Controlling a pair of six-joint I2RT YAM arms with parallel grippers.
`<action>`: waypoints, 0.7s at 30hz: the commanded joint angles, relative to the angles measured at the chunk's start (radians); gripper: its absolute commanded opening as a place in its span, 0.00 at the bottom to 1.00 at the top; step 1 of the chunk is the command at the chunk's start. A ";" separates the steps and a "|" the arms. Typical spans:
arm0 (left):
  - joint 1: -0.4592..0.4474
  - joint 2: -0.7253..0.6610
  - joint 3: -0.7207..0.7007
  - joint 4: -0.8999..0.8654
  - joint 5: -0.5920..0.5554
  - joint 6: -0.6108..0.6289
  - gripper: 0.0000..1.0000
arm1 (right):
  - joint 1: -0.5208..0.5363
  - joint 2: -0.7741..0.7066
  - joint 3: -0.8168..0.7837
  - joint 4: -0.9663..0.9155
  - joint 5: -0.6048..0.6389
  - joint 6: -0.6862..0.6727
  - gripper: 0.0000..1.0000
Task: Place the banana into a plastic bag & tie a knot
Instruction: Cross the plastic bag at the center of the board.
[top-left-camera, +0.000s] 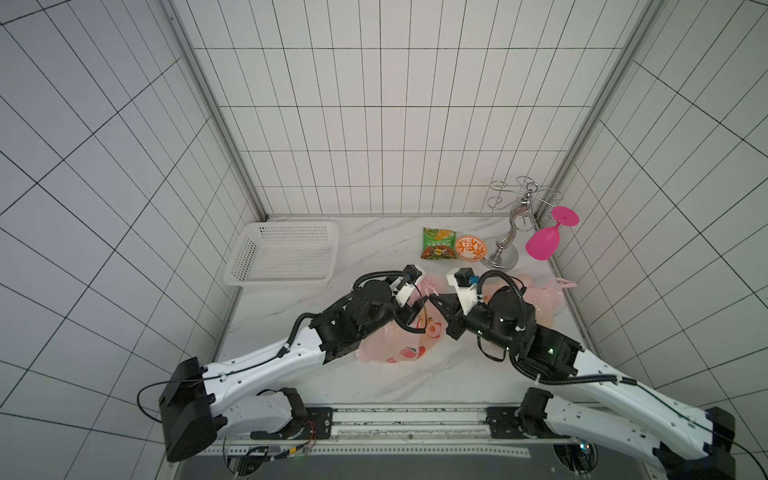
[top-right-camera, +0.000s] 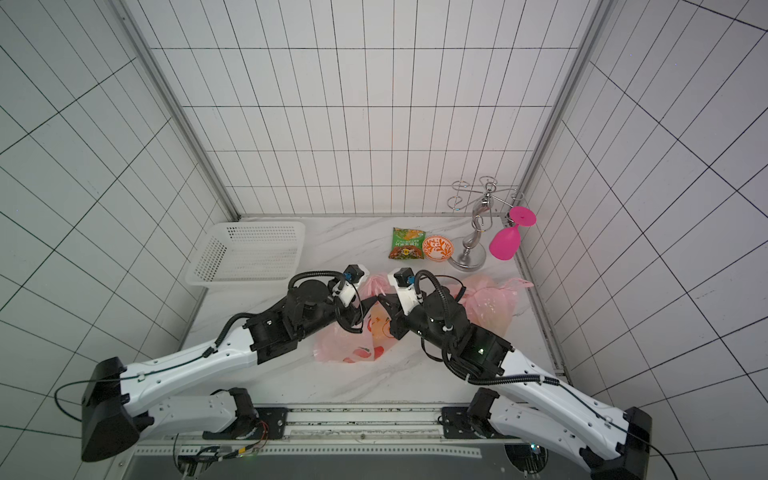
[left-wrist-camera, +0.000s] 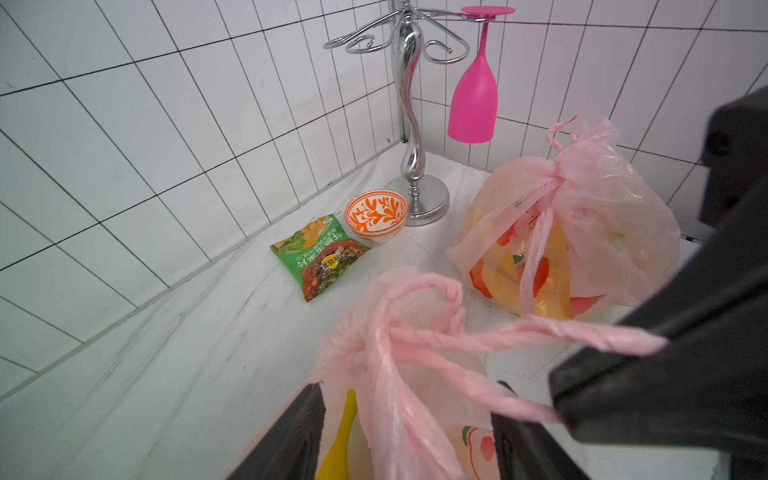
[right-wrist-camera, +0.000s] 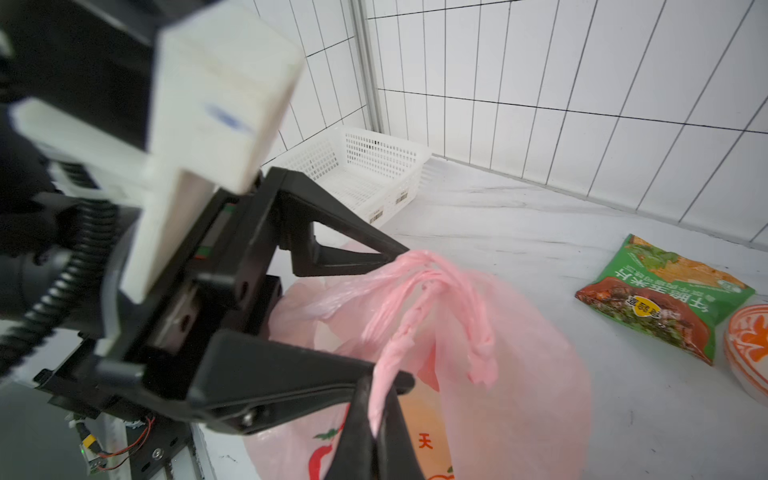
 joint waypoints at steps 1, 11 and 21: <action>0.002 0.006 -0.002 0.089 -0.102 0.032 0.62 | 0.006 -0.003 0.125 0.012 -0.060 0.002 0.00; 0.001 0.041 0.017 0.150 0.024 0.056 0.55 | 0.007 0.015 0.158 0.012 -0.075 0.024 0.00; 0.000 0.030 -0.010 0.205 0.143 0.045 0.32 | 0.007 0.048 0.192 0.007 -0.076 0.040 0.00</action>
